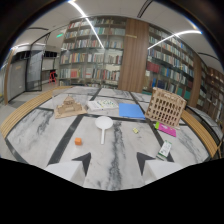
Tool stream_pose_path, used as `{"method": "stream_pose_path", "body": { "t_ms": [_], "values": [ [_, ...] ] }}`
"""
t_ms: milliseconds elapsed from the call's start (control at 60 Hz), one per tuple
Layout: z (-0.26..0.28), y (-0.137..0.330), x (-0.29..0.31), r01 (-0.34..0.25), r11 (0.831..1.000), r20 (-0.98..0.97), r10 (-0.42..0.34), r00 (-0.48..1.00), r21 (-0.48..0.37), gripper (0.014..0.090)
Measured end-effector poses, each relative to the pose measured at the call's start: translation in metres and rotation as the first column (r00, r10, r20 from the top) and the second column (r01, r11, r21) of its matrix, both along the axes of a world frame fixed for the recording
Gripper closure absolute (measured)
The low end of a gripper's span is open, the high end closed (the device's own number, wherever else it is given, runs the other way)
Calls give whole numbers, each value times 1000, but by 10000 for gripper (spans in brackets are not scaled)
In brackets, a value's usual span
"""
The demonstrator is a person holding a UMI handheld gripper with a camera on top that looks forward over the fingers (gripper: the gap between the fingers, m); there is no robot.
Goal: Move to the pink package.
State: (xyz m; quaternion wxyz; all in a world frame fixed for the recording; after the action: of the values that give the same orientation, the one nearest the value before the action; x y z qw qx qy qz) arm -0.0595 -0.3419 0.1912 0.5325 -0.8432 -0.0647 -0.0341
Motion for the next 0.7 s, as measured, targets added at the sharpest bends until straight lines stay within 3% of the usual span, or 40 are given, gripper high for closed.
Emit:
{"method": "stream_pose_path", "body": {
  "t_ms": [117, 300, 700],
  "values": [
    [0, -7, 9, -1, 1000, -14, 1, 1000, -5, 186],
    [0, -17, 71, 21, 1000, -11, -21, 1000, -20, 188],
    [-16, 18, 279, 187, 980, 18, -186, 982, -64, 186]
  ]
}}
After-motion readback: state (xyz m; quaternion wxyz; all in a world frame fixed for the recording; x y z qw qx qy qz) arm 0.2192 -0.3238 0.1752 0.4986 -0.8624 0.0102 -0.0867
